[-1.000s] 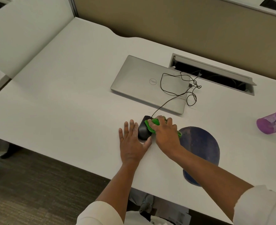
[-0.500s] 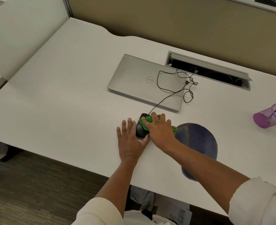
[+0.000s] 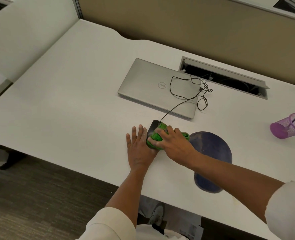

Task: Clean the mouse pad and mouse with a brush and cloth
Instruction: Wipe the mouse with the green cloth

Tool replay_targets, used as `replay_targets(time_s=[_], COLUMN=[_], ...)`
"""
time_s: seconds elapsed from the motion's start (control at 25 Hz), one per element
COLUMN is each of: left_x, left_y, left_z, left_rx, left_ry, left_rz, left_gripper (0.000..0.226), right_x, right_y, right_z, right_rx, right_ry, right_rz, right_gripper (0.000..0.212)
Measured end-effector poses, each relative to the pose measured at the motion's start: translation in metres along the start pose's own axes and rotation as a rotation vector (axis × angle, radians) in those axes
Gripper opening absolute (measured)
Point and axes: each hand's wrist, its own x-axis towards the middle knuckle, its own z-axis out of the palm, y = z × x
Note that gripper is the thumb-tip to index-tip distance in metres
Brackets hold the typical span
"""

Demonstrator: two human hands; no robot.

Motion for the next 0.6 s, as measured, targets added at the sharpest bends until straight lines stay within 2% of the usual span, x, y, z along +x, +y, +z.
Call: replay_targets(time_s=[0.12, 0.28, 0.36, 0.52, 0.6], left_x=[0.0, 0.0, 0.0, 0.0, 0.0], left_y=[0.0, -0.001, -0.001, 0.001, 0.0], left_z=[0.001, 0.002, 0.003, 0.002, 0.003], left_rx=[0.03, 0.035, 0.015, -0.018, -0.017], left_ry=[-0.003, -0.001, 0.009, 0.039, 0.041], left_rz=[0.014, 0.018, 0.01, -0.01, -0.013], left_gripper=[0.09, 0.088, 0.088, 0.092, 0.092], right_x=[-0.012, -0.012, -0.011, 0.005, 0.01], right_y=[0.006, -0.002, -0.009, -0.009, -0.013], right_z=[0.005, 0.009, 0.012, 0.01, 0.009], right_rx=[-0.023, 0.03, 0.079, 0.194, 0.238], right_ry=[-0.016, 0.019, 0.017, 0.013, -0.011], right_rz=[-0.035, 0.091, 0.19, 0.505, 0.574], right_gripper=[0.061, 0.065, 0.068, 0.069, 0.068])
